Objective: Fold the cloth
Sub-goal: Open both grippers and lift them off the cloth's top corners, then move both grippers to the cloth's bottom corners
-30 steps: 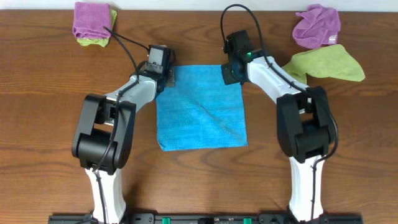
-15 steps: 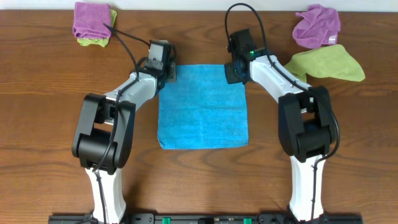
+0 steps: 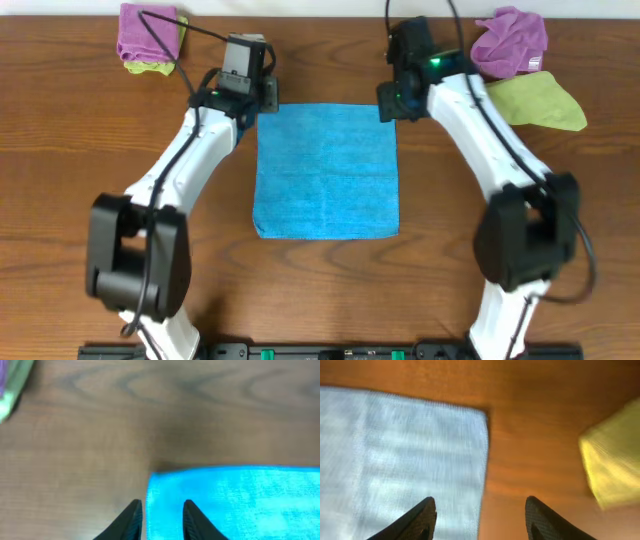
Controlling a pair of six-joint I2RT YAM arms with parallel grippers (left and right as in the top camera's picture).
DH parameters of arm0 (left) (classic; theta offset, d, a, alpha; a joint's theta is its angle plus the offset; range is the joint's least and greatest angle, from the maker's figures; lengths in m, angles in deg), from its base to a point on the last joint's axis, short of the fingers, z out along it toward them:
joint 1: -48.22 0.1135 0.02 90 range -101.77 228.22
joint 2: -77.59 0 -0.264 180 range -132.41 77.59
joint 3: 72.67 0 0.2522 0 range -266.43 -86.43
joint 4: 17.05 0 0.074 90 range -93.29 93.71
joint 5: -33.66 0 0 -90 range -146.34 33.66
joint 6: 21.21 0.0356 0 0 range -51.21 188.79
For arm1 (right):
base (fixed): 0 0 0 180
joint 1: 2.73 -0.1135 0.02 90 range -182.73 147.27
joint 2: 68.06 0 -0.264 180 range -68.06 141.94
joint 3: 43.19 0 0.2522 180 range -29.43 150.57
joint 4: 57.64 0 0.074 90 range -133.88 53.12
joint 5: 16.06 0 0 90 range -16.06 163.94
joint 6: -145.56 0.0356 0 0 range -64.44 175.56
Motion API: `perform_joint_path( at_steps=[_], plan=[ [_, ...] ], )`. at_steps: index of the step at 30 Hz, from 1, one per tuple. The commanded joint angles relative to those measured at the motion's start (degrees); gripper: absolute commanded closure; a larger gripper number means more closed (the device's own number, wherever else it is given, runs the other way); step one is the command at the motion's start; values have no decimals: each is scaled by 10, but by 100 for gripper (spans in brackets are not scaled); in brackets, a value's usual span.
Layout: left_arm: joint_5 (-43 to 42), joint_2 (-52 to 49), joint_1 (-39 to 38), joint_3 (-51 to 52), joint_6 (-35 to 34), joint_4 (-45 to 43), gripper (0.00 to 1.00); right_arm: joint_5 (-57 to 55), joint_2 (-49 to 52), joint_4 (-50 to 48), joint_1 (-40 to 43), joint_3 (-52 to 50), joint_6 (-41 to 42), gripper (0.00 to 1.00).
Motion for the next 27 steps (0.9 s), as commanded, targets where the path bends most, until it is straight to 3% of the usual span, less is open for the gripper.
perform_joint_path(
  at_steps=[1, 4, 6, 11, 17, 20, 22, 24, 27],
  plan=[
    [-46, 64, 4, -9, -7, 81, 94, -6, -54, 60, -7, 1, -5, 47],
    [-80, 119, 4, 1, -18, 212, 94, -4, -113, 108, -15, -76, -9, 46],
    [-87, 154, -2, 26, -42, 238, 94, 14, -171, 93, -21, -150, -9, 45],
    [-84, 304, -38, 176, -99, 208, 94, 82, -367, 48, -26, -332, -9, 41],
    [-84, 468, -94, 389, -195, 116, 94, 135, -586, -47, -31, -534, 37, 44],
    [-103, 516, -92, 487, -249, 71, 94, 192, -605, -100, -31, -628, 78, 44],
    [-111, 535, -89, 532, -262, 34, 86, 226, -580, -150, -31, -681, 102, 43],
    [-115, 533, -63, 558, -268, 20, 79, 238, -542, -185, -28, -695, 110, 43],
    [-193, 521, 11, 599, -263, -26, 74, 294, -466, -225, -10, -694, 110, 44]
  ],
)
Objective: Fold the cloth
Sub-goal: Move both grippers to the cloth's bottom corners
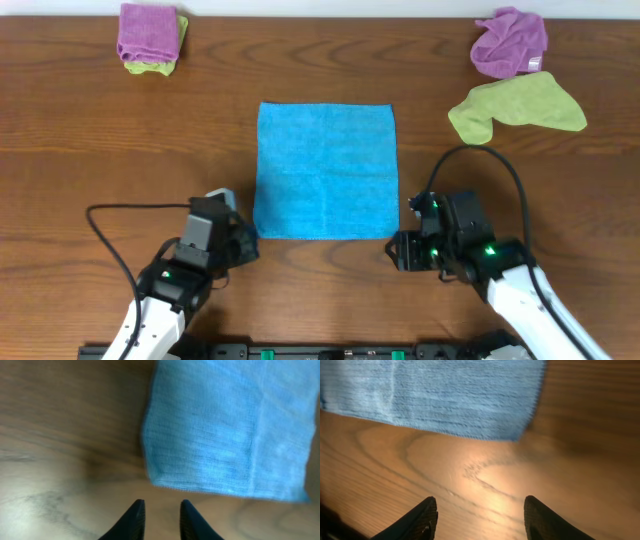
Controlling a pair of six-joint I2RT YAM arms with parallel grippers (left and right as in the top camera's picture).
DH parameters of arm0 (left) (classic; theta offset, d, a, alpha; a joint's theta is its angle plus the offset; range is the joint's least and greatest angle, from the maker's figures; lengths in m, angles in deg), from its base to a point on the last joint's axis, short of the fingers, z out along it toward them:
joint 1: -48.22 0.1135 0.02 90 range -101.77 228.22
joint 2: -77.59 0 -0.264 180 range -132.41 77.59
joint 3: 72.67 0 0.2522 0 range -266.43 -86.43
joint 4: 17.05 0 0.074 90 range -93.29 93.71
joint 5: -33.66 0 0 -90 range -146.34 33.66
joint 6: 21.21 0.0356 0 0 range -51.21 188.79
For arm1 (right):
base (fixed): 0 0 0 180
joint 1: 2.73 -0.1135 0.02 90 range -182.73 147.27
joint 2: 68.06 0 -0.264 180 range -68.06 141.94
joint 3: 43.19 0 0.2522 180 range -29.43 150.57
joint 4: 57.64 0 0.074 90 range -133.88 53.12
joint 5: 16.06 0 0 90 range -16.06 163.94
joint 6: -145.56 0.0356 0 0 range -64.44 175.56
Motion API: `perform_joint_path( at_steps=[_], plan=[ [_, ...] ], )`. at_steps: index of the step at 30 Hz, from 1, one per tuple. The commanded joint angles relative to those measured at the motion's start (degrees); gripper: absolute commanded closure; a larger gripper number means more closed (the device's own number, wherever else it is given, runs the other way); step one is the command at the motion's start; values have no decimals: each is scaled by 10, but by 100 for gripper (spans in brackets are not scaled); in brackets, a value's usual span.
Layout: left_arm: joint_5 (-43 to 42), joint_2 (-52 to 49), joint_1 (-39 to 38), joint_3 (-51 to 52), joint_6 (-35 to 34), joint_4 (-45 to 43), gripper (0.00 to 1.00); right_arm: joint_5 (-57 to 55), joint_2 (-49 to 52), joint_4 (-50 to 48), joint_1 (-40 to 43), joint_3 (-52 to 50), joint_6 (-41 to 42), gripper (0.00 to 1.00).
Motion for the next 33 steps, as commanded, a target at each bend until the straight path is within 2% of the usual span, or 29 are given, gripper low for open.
perform_joint_path(
  at_steps=[1, 4, 7, 12, 23, 33],
  plan=[
    [-86, -9, 65, 30, 2, -28, 70, 72, 62, -20, 22, 1, 16, 45],
    [-145, -17, 134, 41, 39, -30, 66, 94, 112, -29, 52, 1, 17, 47],
    [-158, -36, 159, 43, 49, -32, 62, 94, 123, -31, 70, 1, 17, 46],
    [-189, -94, 160, 43, 50, -76, 62, 93, 128, -57, 74, 1, 25, 44],
    [-249, -223, 160, 43, 45, -190, 58, 89, 214, -117, 80, 1, 38, 44],
    [-249, -278, 159, 43, 28, -248, 57, 76, 232, -133, 111, 1, 38, 50]
  ],
)
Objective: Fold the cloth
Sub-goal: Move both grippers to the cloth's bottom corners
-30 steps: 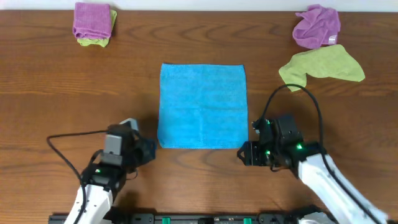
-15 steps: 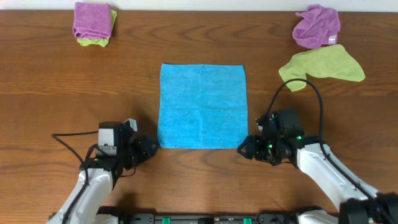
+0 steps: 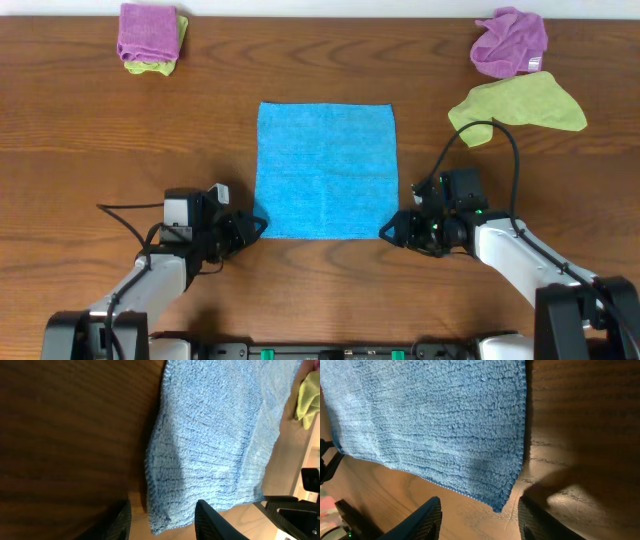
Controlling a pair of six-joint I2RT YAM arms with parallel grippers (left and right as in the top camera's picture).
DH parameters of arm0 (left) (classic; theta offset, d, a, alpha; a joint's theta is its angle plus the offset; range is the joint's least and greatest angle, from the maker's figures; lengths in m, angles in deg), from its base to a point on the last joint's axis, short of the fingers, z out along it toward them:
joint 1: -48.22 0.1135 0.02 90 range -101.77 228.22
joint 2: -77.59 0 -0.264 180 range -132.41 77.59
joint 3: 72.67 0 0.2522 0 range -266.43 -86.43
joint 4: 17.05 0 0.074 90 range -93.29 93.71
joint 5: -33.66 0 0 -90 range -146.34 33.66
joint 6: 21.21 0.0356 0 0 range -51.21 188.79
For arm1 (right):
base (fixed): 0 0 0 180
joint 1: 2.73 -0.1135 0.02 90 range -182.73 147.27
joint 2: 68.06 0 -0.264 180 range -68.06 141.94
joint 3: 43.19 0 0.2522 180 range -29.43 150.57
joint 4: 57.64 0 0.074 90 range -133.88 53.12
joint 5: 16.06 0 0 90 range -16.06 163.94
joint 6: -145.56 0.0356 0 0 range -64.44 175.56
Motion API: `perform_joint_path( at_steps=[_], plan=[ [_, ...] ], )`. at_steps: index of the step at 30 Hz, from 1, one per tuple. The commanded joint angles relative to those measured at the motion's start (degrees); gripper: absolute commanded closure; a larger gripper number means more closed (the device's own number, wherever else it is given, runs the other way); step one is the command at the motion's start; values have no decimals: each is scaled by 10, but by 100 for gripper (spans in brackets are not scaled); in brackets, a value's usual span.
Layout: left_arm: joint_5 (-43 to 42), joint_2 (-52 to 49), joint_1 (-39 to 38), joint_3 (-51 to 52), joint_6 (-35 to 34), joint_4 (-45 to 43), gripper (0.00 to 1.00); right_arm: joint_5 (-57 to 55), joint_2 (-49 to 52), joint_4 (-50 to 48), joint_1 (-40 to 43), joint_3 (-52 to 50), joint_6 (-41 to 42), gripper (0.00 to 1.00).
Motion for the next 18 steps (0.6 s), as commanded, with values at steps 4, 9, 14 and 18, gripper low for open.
perform_joint_path(
  at_steps=[4, 9, 14, 18],
  plan=[
    [12, -43, 3, 2, -14, -8, 57, -57, 16, -12, 13, -7, 1, 51],
    [-7, -50, 3, 2, -14, -9, 57, -65, 16, -27, 13, -7, 5, 53],
    [-12, -50, 3, 2, -14, -8, 58, -61, 17, -33, 13, -7, 14, 53],
    [-6, -50, 3, 2, -14, -8, 58, -43, 26, -28, 13, -7, 14, 54]
  ],
)
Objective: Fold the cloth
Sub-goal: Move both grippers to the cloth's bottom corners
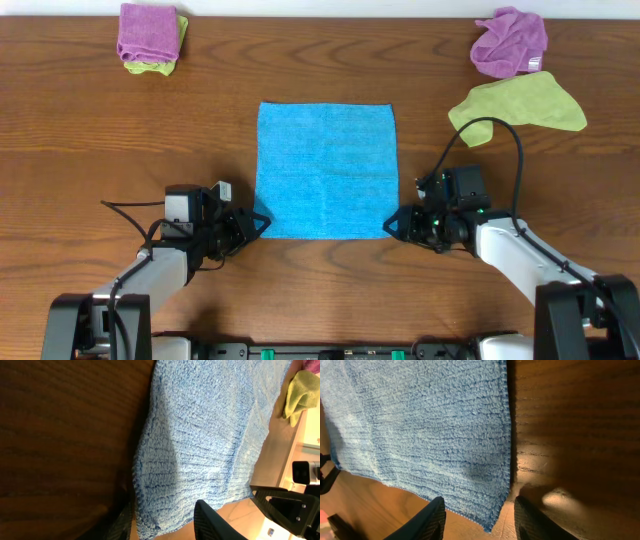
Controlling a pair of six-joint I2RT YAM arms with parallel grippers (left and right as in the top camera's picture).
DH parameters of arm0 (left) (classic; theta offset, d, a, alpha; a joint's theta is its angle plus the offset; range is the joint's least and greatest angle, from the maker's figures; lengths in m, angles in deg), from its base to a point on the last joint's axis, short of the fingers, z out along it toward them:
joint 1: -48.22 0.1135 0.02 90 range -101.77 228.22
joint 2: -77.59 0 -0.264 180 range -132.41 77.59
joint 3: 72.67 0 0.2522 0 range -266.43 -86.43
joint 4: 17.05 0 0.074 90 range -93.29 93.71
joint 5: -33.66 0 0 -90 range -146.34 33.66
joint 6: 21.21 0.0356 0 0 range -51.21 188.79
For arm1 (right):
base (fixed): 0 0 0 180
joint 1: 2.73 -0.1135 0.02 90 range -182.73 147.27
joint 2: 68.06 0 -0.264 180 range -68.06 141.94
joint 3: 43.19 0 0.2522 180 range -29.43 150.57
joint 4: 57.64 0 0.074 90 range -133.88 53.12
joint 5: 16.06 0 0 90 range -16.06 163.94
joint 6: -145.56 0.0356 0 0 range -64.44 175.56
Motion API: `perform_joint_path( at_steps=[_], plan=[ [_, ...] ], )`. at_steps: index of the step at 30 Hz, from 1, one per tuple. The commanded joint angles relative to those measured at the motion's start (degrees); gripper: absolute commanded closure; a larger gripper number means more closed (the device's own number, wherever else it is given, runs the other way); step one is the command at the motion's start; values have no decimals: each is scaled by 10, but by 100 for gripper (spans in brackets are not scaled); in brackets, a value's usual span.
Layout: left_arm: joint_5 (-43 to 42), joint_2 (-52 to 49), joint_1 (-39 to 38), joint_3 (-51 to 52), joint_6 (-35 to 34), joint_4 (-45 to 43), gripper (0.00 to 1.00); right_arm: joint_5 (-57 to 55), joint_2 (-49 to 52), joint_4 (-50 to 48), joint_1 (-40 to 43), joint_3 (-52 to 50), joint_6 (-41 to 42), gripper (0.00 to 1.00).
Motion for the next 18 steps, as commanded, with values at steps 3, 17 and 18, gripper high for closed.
perform_joint_path(
  at_steps=[3, 17, 18],
  plan=[
    [40, -16, 1, 10, -2, 10, 58, -25, 25, 0, 5, -7, 7, 56],
    [41, -46, 1, 10, -5, -3, 59, -15, 69, -21, -7, -7, 19, 60],
    [37, -47, 1, 10, -5, -5, 59, -15, 69, -21, -7, -7, 19, 60]
  ],
)
